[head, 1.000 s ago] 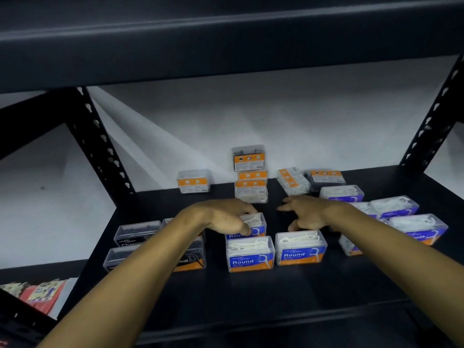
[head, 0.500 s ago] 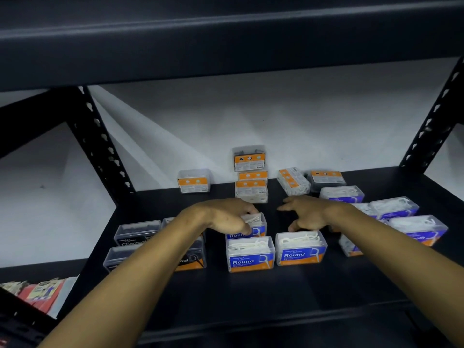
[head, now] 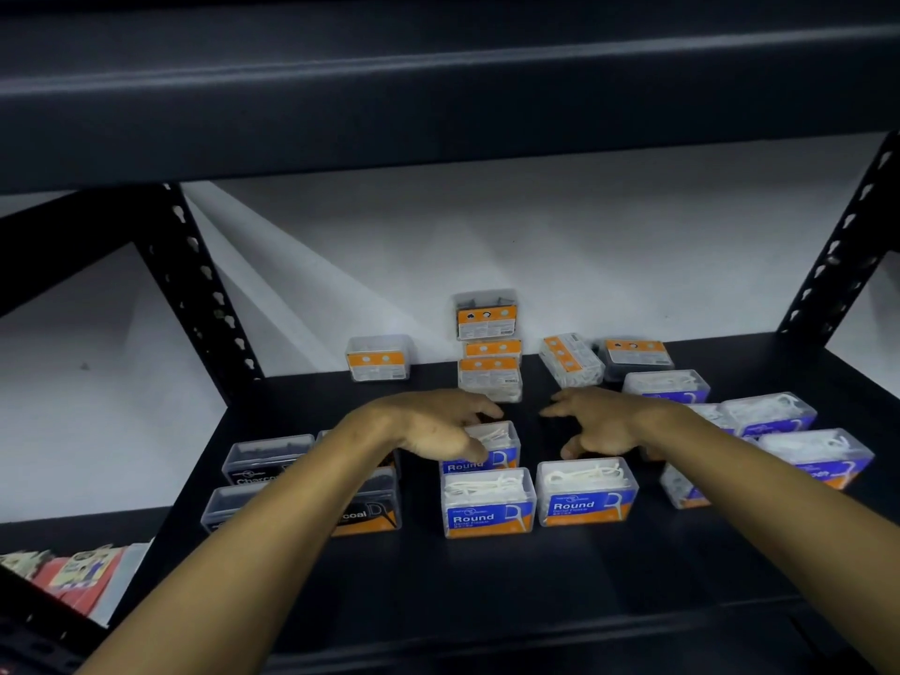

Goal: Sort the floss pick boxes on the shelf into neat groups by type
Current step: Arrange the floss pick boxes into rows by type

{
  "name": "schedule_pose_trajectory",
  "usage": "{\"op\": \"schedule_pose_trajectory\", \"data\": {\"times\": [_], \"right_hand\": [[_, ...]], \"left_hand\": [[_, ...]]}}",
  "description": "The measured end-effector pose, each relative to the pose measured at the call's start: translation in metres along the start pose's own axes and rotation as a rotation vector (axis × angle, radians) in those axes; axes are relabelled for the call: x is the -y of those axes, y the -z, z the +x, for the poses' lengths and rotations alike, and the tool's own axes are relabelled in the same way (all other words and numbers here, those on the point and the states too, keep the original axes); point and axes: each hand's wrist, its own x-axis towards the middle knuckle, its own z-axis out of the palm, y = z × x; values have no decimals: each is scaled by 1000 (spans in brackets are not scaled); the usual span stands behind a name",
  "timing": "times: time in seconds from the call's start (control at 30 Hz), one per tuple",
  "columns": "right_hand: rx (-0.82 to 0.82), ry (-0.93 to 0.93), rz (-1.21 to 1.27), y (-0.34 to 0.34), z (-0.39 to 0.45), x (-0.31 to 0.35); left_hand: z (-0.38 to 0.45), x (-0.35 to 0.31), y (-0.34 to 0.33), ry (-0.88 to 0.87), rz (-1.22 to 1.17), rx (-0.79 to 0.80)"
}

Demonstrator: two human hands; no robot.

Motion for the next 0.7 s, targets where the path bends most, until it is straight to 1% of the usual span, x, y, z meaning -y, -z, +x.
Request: {"op": "schedule_pose_trajectory", "data": {"times": [0.07,0.13,0.2,0.27,0.3,0.37,0.43,0.53,0.7], "right_hand": [[-13,-4,22,1,1,-2],[-74,-5,69,5,2,-2],[-249,13,136,15,3,3],[-496,51,185,27,5,13],[-604,64,191,33,8,19],[-741,67,185,44,17,30],[-797,55,157,53,31,38],[-793,24,107,60,52,45],[-780,44,22,59,69,45]], "left_hand": [[-8,4,10,-23,-43,-43],[-17,11,24,-23,-32,-163],[-22,25,38,38,6,-335],[-23,37,46,108,-13,-477],[-24,41,48,127,-28,-529],[-22,47,47,165,-30,-584],[-19,51,44,206,-13,-605],[-14,57,39,226,14,-612],[-17,54,35,198,-81,-634]]}}
